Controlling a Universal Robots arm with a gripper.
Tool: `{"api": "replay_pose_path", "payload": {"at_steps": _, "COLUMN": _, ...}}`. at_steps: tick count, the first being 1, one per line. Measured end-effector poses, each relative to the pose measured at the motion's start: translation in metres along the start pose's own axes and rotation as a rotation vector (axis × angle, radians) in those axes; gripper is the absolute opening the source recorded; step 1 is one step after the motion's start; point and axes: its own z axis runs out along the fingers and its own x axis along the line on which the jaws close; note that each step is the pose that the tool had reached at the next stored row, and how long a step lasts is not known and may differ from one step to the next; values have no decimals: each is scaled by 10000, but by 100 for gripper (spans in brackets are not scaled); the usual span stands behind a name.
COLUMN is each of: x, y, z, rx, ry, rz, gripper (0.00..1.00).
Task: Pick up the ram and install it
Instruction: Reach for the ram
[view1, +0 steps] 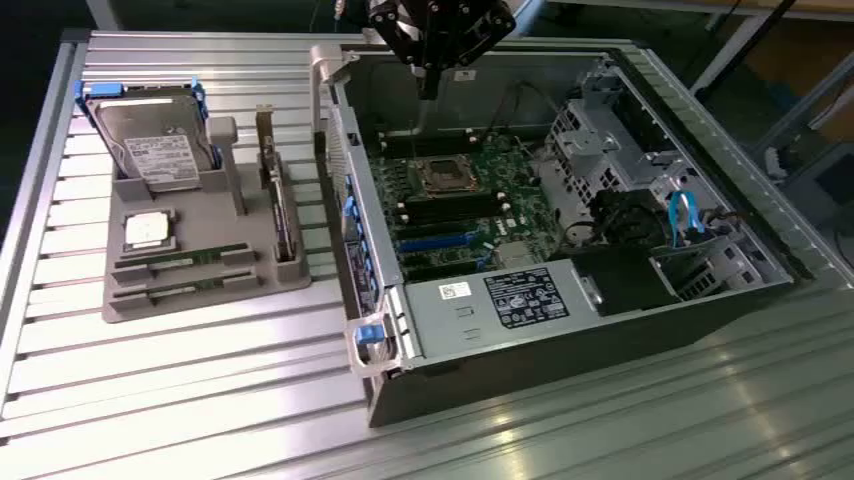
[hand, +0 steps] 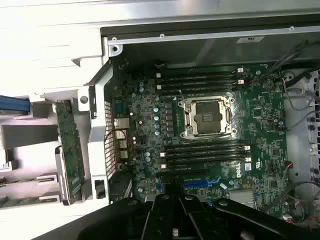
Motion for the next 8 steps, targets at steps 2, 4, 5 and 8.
{"api": "replay_pose_path", "payload": {"at_steps": 2, "x": 0, "y": 0, "z": 0, "rx": 0, "ry": 0, "rz": 0, "gripper": 10}}
{"api": "replay_pose_path", "payload": {"at_steps": 4, "x": 0, "y": 0, "z": 0, "rx": 0, "ry": -1, "rz": 0, "gripper": 10}}
{"api": "replay_pose_path", "payload": {"at_steps": 5, "x": 0, "y": 0, "z": 0, "rx": 1, "ry": 0, "rz": 0, "gripper": 10}}
{"api": "replay_pose_path", "payload": {"at_steps": 8, "x": 0, "y": 0, "z": 0, "rx": 0, "ry": 0, "rz": 0, "gripper": 10}}
